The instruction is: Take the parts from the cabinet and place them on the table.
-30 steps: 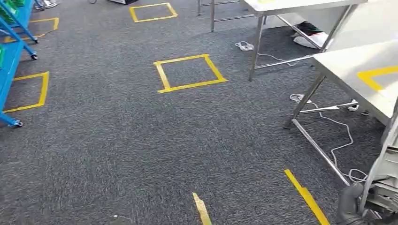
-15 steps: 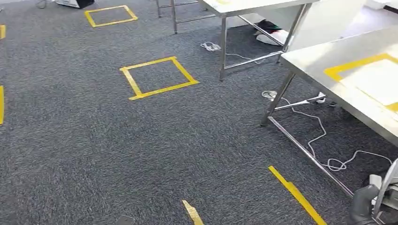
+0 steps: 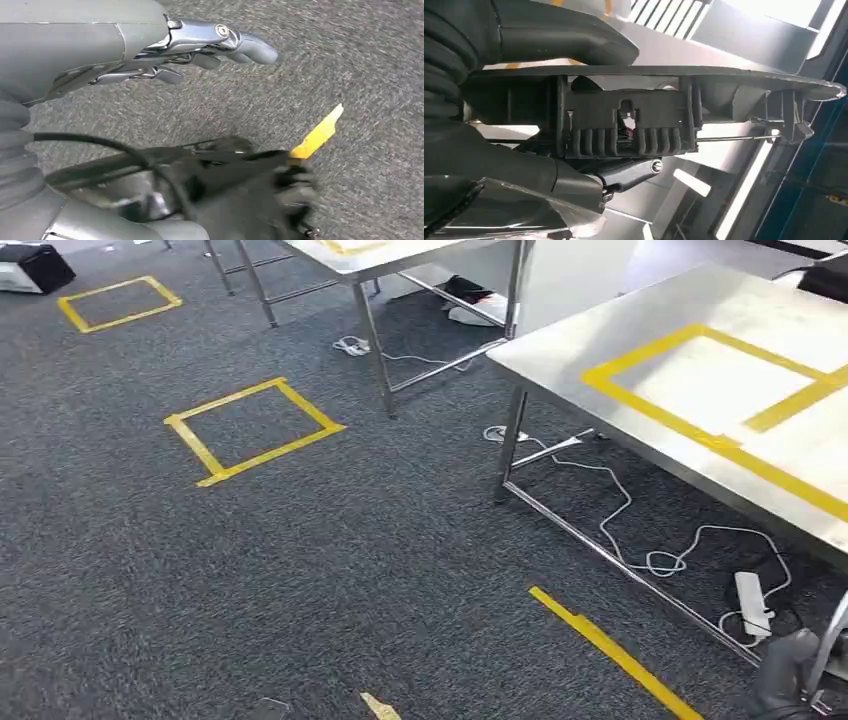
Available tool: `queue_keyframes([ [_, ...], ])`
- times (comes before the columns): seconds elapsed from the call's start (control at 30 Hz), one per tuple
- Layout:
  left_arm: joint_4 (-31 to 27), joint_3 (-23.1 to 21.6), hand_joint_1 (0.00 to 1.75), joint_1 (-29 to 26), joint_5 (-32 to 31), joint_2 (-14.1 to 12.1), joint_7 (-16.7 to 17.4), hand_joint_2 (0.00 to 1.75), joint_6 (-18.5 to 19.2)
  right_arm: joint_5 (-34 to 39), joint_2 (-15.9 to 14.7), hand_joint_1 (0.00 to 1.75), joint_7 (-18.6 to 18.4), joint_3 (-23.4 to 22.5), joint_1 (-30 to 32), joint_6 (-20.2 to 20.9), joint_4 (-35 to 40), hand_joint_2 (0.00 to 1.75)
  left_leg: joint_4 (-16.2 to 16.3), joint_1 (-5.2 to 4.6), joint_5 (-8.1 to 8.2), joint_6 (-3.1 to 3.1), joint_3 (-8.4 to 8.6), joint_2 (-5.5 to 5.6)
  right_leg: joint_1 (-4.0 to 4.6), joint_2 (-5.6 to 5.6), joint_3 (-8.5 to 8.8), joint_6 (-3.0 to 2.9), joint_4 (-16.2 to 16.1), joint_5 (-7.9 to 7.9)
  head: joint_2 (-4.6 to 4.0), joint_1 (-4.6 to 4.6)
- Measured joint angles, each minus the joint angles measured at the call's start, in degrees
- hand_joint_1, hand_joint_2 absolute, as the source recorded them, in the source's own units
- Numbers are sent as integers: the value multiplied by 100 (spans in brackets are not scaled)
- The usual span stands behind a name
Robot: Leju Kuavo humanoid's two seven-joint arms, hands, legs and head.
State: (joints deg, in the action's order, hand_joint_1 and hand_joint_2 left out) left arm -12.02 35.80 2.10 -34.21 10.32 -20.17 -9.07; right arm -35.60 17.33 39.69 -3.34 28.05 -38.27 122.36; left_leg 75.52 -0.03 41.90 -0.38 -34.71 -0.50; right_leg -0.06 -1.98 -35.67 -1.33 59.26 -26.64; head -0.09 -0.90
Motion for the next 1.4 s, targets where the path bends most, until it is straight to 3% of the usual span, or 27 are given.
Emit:
queue_keyframes([
  [0.03,0,0,0,-8,0,-2,0,175,0,2,0,175,-2,-4,0,0,0,175,-72,0,-86,15,-67,6,6,-93,47,0,0,-25,0,-2],
  [0.07,0,0,0,-7,0,-4,0,175,0,0,0,175,-2,-4,0,0,0,175,-328,-4,-346,39,-37,25,8,-172,92,4,0,-43,0,-4],
  [0.1,0,0,0,1,0,-4,-2,175,2,0,0,175,0,-4,-3,0,0,175,-812,-12,-788,68,76,81,6,-259,134,9,0,-61,0,-2],
  [0.13,0,0,0,-1,0,-6,-22,175,19,-4,2,175,0,-4,-3,0,2,175,-1301,-15,-1179,90,203,196,1,-322,158,18,-3,-70,0,-2],
  [0.17,0,2,0,-2,0,-9,-39,175,33,-4,7,175,0,-4,-4,0,0,175,-1585,-13,-1339,111,267,444,-12,-377,149,28,-10,-75,0,-4],
  [0.2,0,4,0,4,0,-18,-61,175,46,-4,11,175,0,-9,-4,0,0,175,-1628,-25,-1139,127,221,546,-15,-449,131,65,0,-59,0,-9],
  [0.3,0,9,0,-13,-2,-39,-92,175,85,-2,18,175,-2,-17,17,0,2,175,-1636,-56,-1339,202,252,421,-41,-646,83,187,-41,-29,0,-4],
  [0.33,0,9,0,10,-13,-15,-94,175,96,-4,24,175,-2,-24,24,0,15,175,-1745,14,-1407,239,274,323,-18,-598,32,200,-7,-60,0,16],
  [0.37,0,13,0,29,-20,-20,-94,175,98,-4,33,175,0,-28,22,0,22,175,-1780,6,-1419,256,302,260,18,-237,-24,213,95,-155,0,-13],
  [0.4,0,18,0,29,-26,-15,-96,175,101,-9,37,175,2,-26,-21,0,28,175,-1785,6,-1421,281,302,197,12,-15,-163,244,394,-364,0,-57],
  [0.47,0,39,0,1,-48,-15,-94,175,101,-24,46,175,9,-26,-61,0,35,175,-1781,2,-1408,286,301,12,-21,136,-577,296,1278,-773,0,-57],
  [0.53,0,48,0,-14,-61,-15,-87,175,98,-35,63,175,4,-48,-54,0,42,175,-1779,10,-1389,277,304,-158,-63,167,-761,356,1644,-812,0,-64],
  [0.57,0,52,0,-13,-63,-13,-87,175,98,-35,72,175,-2,-63,-55,0,46,175,-1779,16,-1376,264,316,-226,-82,190,-646,381,1438,-645,0,-59],
  [0.63,0,70,0,0,-68,-4,-87,175,98,-39,100,175,0,-83,-56,0,59,175,-1769,41,-1336,209,359,-360,-115,349,-60,418,393,-164,0,-61],
  [0.67,0,83,0,6,-70,-6,-87,175,98,-40,109,175,0,-83,-67,0,72,175,-1751,28,-1307,163,388,-411,-104,636,178,454,-65,-150,0,-63],
  [0.73,0,92,0,7,-72,-20,-90,175,98,-42,133,175,0,-94,-82,0,96,175,-1737,-10,-1267,95,397,-481,-66,527,246,319,-83,-152,0,-31],
  [0.83,0,94,0,28,-122,-15,-94,175,98,-37,168,175,0,-131,-77,0,116,175,-1758,16,-1238,17,474,-613,-65,354,235,218,-91,-139,0,-37],
  [0.9,0,96,0,37,-127,-15,-94,175,98,-9,201,175,2,-160,-89,0,144,175,-1379,48,-943,-39,337,-169,-93,267,247,144,-102,-126,0,5],
  [0.97,0,116,0,18,-127,-15,-92,175,85,20,230,175,0,-190,-101,0,144,175,-412,47,-484,-43,-104,-21,-84,141,241,110,-101,-125,0,13],
  [1.03,0,140,0,-16,-125,-17,-94,175,83,48,236,175,0,-223,-99,0,144,175,100,45,-404,-16,-373,-2,-63,-22,245,103,-99,-124,0,11],
  [1.07,0,146,0,-18,-125,-17,-96,175,81,57,238,175,0,-236,-96,0,144,175,-24,40,-560,12,-338,5,-54,-102,254,102,-99,-123,0,13],
  [1.13,0,162,0,-6,-125,-20,-109,175,81,74,240,175,-2,-265,-95,0,144,175,-941,17,-1144,112,34,112,-41,-273,278,104,-99,-122,0,9],
  [1.17,0,175,0,-6,-125,-20,-116,175,79,79,245,175,0,-277,-99,0,144,175,-1418,4,-1368,171,231,310,-40,-338,283,109,-99,-118,0,11],
  [1.2,0,181,0,-7,-125,-39,-116,175,79,79,251,175,0,-286,-104,0,144,175,-1602,6,-1314,224,315,521,-23,-391,270,135,-92,-114,0,0],
  [1.33,0,181,0,19,-140,-39,-131,175,79,68,254,175,0,-328,-88,0,144,175,-1759,-12,-1342,217,358,325,-72,-633,159,287,-120,-70,0,9],
  [1.37,0,184,0,29,-142,-26,-131,175,79,59,254,175,0,-334,-80,0,144,175,-1826,35,-1388,228,384,230,-76,-463,124,290,-46,-113,0,15],
  [1.4,0,184,0,34,-142,-24,-138,175,74,52,254,175,0,-337,-90,0,144,175,-1852,26,-1389,262,391,188,-44,-125,45,320,119,-262,0,-13],
])
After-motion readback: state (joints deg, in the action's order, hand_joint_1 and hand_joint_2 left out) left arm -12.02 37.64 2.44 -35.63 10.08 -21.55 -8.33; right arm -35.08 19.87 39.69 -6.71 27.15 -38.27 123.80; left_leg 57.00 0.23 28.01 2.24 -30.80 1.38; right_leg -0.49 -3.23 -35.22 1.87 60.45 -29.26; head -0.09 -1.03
